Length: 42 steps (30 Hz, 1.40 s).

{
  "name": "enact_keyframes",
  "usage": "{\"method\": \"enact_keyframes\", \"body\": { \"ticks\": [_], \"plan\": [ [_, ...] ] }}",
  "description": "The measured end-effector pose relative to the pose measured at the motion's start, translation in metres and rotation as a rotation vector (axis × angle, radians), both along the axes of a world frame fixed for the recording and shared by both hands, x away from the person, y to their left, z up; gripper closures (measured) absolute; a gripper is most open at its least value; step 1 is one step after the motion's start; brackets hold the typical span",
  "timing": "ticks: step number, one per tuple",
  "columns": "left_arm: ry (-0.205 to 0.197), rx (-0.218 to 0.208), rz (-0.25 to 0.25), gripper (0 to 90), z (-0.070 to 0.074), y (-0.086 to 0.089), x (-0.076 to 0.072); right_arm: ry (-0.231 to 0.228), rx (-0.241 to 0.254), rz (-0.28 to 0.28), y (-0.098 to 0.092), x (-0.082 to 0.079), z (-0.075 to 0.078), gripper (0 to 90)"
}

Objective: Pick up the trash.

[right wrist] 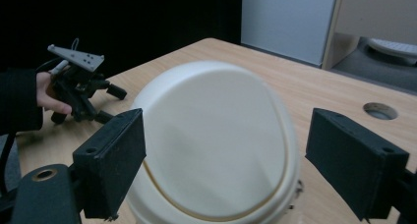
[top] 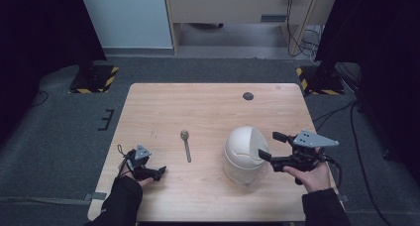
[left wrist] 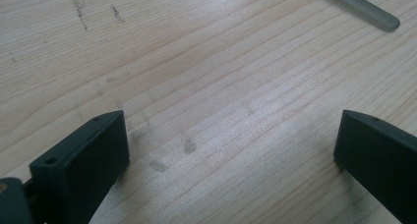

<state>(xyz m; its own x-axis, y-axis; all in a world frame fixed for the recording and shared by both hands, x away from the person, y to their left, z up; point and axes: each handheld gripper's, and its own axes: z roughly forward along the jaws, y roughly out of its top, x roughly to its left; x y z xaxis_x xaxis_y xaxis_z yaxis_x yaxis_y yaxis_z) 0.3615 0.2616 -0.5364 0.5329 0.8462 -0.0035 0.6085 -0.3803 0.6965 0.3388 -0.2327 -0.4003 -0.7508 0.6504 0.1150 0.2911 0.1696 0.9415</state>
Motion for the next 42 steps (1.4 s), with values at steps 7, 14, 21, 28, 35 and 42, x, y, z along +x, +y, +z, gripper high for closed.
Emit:
{"method": "enact_keyframes", "body": {
  "ticks": [7, 14, 21, 28, 35, 42],
  "plan": [
    [0.000, 0.000, 0.000, 0.0, 0.000, 0.000, 0.000, 0.038, -0.029, 0.057, 0.019, -0.003, -0.015, 16.0],
    [0.000, 0.000, 0.000, 0.0, 0.000, 0.000, 0.000, 0.089, -0.097, 0.105, 0.035, -0.002, -0.034, 16.7],
    [0.000, 0.000, 0.000, 0.0, 0.000, 0.000, 0.000, 0.108, -0.061, 0.108, 0.038, -0.002, -0.038, 19.4],
    [0.000, 0.000, 0.000, 0.0, 0.000, 0.000, 0.000, 0.114, -0.026, 0.118, 0.035, -0.002, -0.038, 22.0],
    [0.006, -0.001, 0.005, 0.4, 0.001, 0.000, 0.001, 0.063, 0.056, 0.058, 0.008, -0.001, -0.017, 21.6],
    [0.042, -0.009, 0.035, 11.3, 0.008, 0.002, 0.001, 0.020, 0.094, -0.006, -0.018, -0.002, -0.002, 21.0]
  ]
}}
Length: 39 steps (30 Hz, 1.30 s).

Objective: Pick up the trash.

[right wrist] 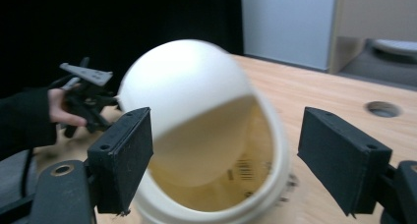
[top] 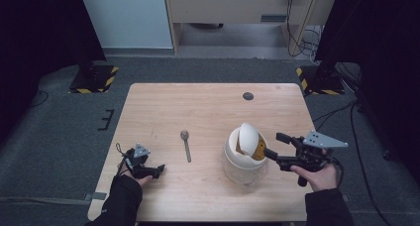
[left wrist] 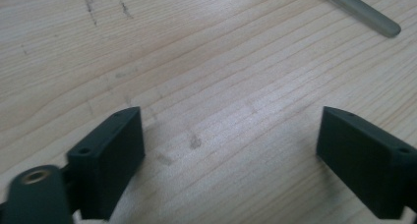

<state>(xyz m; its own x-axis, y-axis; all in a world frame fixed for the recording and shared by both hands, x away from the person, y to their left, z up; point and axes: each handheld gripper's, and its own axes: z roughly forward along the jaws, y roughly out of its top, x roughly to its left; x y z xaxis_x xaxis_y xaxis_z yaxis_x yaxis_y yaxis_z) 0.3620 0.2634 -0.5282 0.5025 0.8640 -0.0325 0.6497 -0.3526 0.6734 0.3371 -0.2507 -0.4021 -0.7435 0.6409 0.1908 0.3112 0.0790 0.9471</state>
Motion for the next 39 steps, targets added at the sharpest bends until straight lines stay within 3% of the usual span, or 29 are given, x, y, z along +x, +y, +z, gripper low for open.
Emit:
{"method": "enact_keyframes", "body": {
  "ticks": [2, 5, 10, 13, 14, 17, 20, 25, 31, 33, 34, 37, 39],
  "plan": [
    [0.012, -0.015, 0.018, 16.7, 0.004, 0.000, -0.001, -0.007, 0.002, -0.027, -0.007, 0.000, 0.000, 20.5],
    [-0.007, -0.031, 0.018, 19.6, 0.008, -0.001, -0.001, -0.004, -0.006, -0.064, -0.013, 0.002, -0.003, 19.9],
    [-0.071, -0.095, 0.008, 22.8, 0.018, -0.013, -0.005, 0.029, -0.080, -0.202, -0.032, 0.012, -0.030, 20.3],
    [-0.105, -0.132, 0.012, 24.9, 0.022, -0.022, -0.006, 0.055, -0.076, -0.273, -0.041, 0.015, -0.045, 19.7],
    [-0.105, -0.132, 0.012, 25.9, 0.022, -0.022, -0.006, 0.055, -0.076, -0.273, -0.041, 0.015, -0.045, 19.7],
    [-0.120, -0.146, 0.010, 28.4, 0.020, -0.035, -0.004, 0.077, -0.097, -0.351, -0.052, 0.019, -0.061, 18.9],
    [-0.133, -0.149, 0.020, 29.5, 0.019, -0.044, 0.000, 0.090, -0.149, -0.387, -0.061, 0.021, -0.069, 19.6],
    [-0.157, -0.152, 0.018, 31.0, 0.016, -0.063, 0.006, 0.098, -0.152, -0.412, -0.067, 0.021, -0.076, 20.4],
    [-0.143, -0.162, 0.033, 33.3, 0.002, -0.091, 0.019, 0.105, -0.212, -0.415, -0.068, 0.024, -0.083, 21.6],
    [-0.094, -0.168, 0.086, 35.4, -0.006, -0.101, 0.027, 0.109, -0.219, -0.420, -0.069, 0.024, -0.084, 21.7],
    [-0.071, -0.152, 0.103, 37.7, -0.006, -0.104, 0.028, 0.109, -0.222, -0.423, -0.070, 0.024, -0.084, 21.8],
    [-0.098, -0.139, 0.125, 40.0, -0.006, -0.106, 0.033, 0.118, -0.226, -0.427, -0.073, 0.025, -0.086, 21.8],
    [-0.089, -0.124, 0.148, 41.5, -0.006, -0.105, 0.035, 0.122, -0.230, -0.431, -0.074, 0.026, -0.087, 21.8]
  ]
}}
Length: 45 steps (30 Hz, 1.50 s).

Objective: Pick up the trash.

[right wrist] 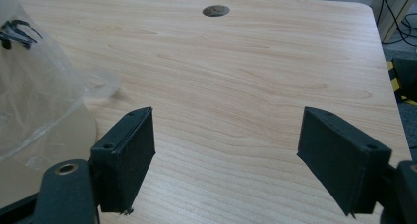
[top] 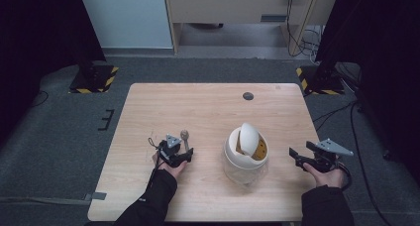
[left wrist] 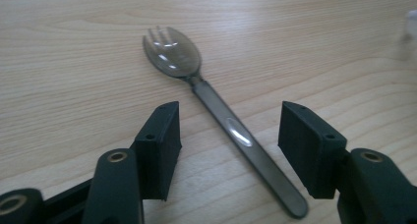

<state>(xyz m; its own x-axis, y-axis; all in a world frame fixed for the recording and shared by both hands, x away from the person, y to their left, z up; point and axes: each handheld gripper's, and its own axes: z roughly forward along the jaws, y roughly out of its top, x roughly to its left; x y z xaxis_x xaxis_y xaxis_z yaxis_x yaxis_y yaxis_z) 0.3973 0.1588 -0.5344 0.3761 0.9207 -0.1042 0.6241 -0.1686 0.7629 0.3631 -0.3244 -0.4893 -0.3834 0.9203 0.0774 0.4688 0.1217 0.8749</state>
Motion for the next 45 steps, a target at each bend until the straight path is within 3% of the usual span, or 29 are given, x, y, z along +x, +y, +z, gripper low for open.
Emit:
{"method": "enact_keyframes", "body": {
  "ticks": [2, 8, 12, 17, 25, 27, 33, 36, 38, 40, 41, 42, 43, 45],
  "plan": [
    [0.003, 0.003, 0.005, 44.2, 0.000, 0.000, 0.001, 0.003, -0.004, -0.005, -0.001, 0.000, 0.000, 21.8],
    [-0.022, 0.103, 0.005, 51.7, 0.000, -0.006, 0.006, 0.009, -0.011, -0.003, 0.001, 0.002, -0.001, 22.1],
    [-0.027, 0.104, 0.005, 58.6, 0.000, -0.010, 0.011, 0.010, -0.013, 0.003, 0.001, 0.002, -0.001, 22.5],
    [-0.032, 0.109, -0.007, 75.8, 0.000, -0.011, 0.011, 0.013, -0.015, 0.007, 0.000, 0.003, -0.001, 23.0],
    [0.004, 0.029, -0.039, 79.7, 0.002, -0.001, 0.009, 0.003, -0.007, 0.015, 0.002, 0.002, 0.001, 24.0],
    [-0.005, 0.012, -0.058, 79.6, 0.005, 0.003, 0.005, -0.002, -0.006, 0.018, 0.003, 0.002, 0.003, 24.2],
    [-0.056, -0.024, -0.101, 79.7, 0.026, 0.012, -0.005, -0.029, 0.014, 0.020, 0.004, -0.001, 0.011, 24.5],
    [-0.122, -0.037, -0.155, 79.6, 0.049, 0.018, -0.017, -0.047, 0.026, 0.016, 0.003, -0.003, 0.016, 24.4],
    [-0.140, -0.049, -0.167, 79.6, 0.054, 0.019, -0.021, -0.051, 0.033, 0.016, 0.003, -0.004, 0.018, 24.1],
    [-0.191, -0.079, -0.198, 79.6, 0.065, 0.025, -0.035, -0.075, 0.045, 0.020, 0.005, -0.006, 0.026, 24.0],
    [-0.191, -0.079, -0.198, 79.6, 0.065, 0.025, -0.035, -0.084, 0.048, 0.020, 0.005, -0.006, 0.029, 24.1],
    [-0.213, -0.122, -0.204, 79.7, 0.071, 0.029, -0.041, -0.092, 0.050, 0.022, 0.006, -0.007, 0.032, 24.4],
    [-0.213, -0.122, -0.204, 79.6, 0.071, 0.029, -0.041, -0.102, 0.056, 0.024, 0.006, -0.007, 0.035, 24.7],
    [-0.253, -0.166, -0.206, 79.7, 0.082, 0.031, -0.048, -0.121, 0.070, 0.028, 0.008, -0.009, 0.041, 25.4]
  ]
}}
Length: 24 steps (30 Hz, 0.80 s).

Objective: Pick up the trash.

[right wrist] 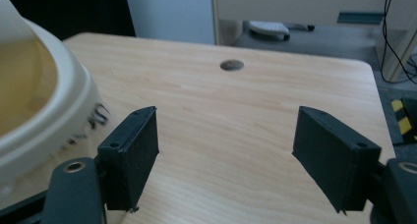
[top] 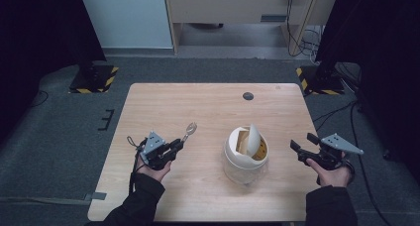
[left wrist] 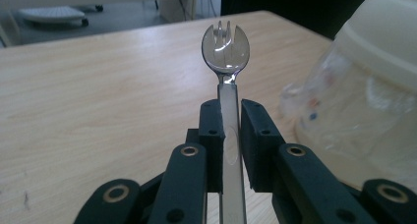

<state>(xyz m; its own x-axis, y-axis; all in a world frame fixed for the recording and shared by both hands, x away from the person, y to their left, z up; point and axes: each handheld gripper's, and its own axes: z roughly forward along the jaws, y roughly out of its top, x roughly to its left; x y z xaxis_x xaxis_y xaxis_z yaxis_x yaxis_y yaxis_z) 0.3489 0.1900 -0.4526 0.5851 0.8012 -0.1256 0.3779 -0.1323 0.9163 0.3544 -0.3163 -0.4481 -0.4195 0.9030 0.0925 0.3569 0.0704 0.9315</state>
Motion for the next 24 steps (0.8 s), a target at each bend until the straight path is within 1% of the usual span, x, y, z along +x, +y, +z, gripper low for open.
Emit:
{"method": "enact_keyframes", "body": {
  "ticks": [4, 7, 8, 9, 10, 11, 12, 14, 17, 24],
  "plan": [
    [-0.061, -0.024, -0.017, 79.6, 0.012, 0.000, -0.008, -0.037, 0.039, 0.021, 0.005, -0.002, 0.013, 26.9],
    [-0.111, -0.039, -0.035, 79.6, 0.020, -0.002, -0.012, -0.066, 0.053, 0.041, 0.010, -0.003, 0.022, 27.8],
    [-0.111, -0.039, -0.035, 79.6, 0.020, -0.002, -0.012, -0.066, 0.053, 0.041, 0.010, -0.003, 0.022, 27.8],
    [-0.140, -0.044, -0.042, 79.6, 0.025, -0.003, -0.014, -0.080, 0.062, 0.054, 0.012, -0.004, 0.027, 28.5],
    [-0.153, -0.046, -0.045, 79.6, 0.028, -0.004, -0.015, -0.086, 0.074, 0.059, 0.014, -0.005, 0.030, 28.7],
    [-0.163, -0.047, -0.047, 79.6, 0.030, -0.004, -0.015, -0.093, 0.085, 0.062, 0.015, -0.005, 0.032, 28.8],
    [-0.163, -0.047, -0.047, 79.6, 0.030, -0.004, -0.015, -0.098, 0.094, 0.066, 0.017, -0.005, 0.035, 29.1],
    [-0.182, -0.056, -0.051, 79.6, 0.034, -0.004, -0.017, -0.111, 0.108, 0.079, 0.020, -0.004, 0.039, 29.5],
    [-0.199, -0.066, -0.061, 79.6, 0.039, -0.006, -0.019, -0.123, 0.117, 0.099, 0.025, -0.004, 0.047, 30.0],
    [-0.241, -0.088, -0.095, 79.6, 0.051, -0.016, -0.023, -0.182, 0.152, 0.148, 0.039, -0.006, 0.074, 31.2]
  ]
}}
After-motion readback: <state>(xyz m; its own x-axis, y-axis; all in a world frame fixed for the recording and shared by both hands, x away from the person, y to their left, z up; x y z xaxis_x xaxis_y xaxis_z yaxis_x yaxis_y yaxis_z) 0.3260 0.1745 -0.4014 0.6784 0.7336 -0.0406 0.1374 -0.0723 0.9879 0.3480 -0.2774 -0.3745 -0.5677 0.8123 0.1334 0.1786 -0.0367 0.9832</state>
